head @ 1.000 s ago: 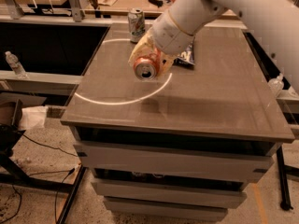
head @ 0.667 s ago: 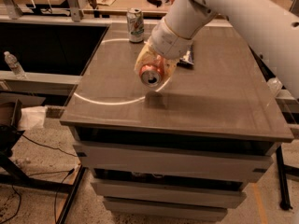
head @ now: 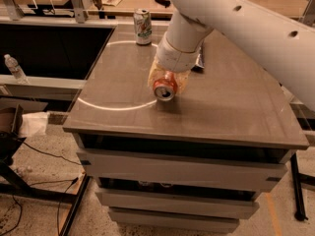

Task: Knock coke can over

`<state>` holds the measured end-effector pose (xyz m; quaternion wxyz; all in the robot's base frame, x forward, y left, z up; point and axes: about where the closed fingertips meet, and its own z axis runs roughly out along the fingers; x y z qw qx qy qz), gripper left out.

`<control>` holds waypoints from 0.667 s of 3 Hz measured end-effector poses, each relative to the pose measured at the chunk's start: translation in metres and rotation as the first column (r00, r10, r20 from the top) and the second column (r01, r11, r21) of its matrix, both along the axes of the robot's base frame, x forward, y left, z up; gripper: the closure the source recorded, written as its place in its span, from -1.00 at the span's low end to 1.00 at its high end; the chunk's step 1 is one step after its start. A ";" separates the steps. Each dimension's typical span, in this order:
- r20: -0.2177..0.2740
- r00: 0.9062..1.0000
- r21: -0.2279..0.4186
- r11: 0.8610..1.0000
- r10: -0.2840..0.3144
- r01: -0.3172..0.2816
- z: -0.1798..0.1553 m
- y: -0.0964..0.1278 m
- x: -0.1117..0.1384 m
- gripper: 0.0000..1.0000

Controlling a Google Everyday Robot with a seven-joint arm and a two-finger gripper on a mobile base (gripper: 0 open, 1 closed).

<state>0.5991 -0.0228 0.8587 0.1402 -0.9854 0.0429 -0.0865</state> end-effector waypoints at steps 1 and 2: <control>-0.010 1.000 -0.042 0.999 -0.007 0.007 -0.009 -0.002 -0.002 0.63; -0.027 0.999 -0.060 0.998 -0.023 0.021 -0.014 -0.003 -0.003 0.16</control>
Offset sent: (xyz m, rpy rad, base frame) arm -0.0042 -0.0063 -0.0150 -0.0811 0.0457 -0.0427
